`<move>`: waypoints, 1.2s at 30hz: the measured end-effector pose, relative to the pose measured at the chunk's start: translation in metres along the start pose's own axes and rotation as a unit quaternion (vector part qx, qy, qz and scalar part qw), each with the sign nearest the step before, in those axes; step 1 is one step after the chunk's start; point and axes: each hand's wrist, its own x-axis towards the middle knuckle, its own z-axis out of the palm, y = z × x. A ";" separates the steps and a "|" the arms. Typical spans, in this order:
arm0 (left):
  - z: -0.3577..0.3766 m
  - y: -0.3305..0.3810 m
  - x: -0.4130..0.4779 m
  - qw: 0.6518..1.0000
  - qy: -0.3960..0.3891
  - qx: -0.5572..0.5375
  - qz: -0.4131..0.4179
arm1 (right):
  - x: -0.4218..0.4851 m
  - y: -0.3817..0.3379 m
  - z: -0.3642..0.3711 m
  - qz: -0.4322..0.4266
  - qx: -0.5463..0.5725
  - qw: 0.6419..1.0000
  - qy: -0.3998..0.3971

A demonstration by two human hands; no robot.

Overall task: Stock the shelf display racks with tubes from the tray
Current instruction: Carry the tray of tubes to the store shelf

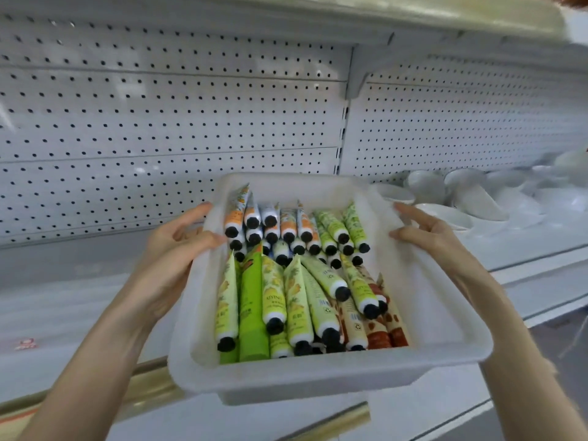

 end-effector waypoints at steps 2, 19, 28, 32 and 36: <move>0.010 -0.007 0.015 1.000 0.010 -0.001 0.004 | 0.023 0.004 -0.003 0.006 0.014 0.999 -0.031; 0.042 -0.054 0.095 0.991 0.125 0.043 -0.022 | 0.141 0.044 0.011 0.077 0.062 0.986 -0.131; 0.040 -0.054 0.118 0.993 0.105 0.027 -0.041 | 0.166 0.048 0.028 0.105 0.067 0.983 -0.137; 0.037 -0.055 0.122 0.995 0.089 0.020 -0.046 | 0.169 0.045 0.030 0.103 0.069 0.981 -0.150; 0.030 -0.059 0.124 0.995 0.074 0.008 -0.064 | 0.169 0.046 0.031 0.108 0.060 0.982 -0.142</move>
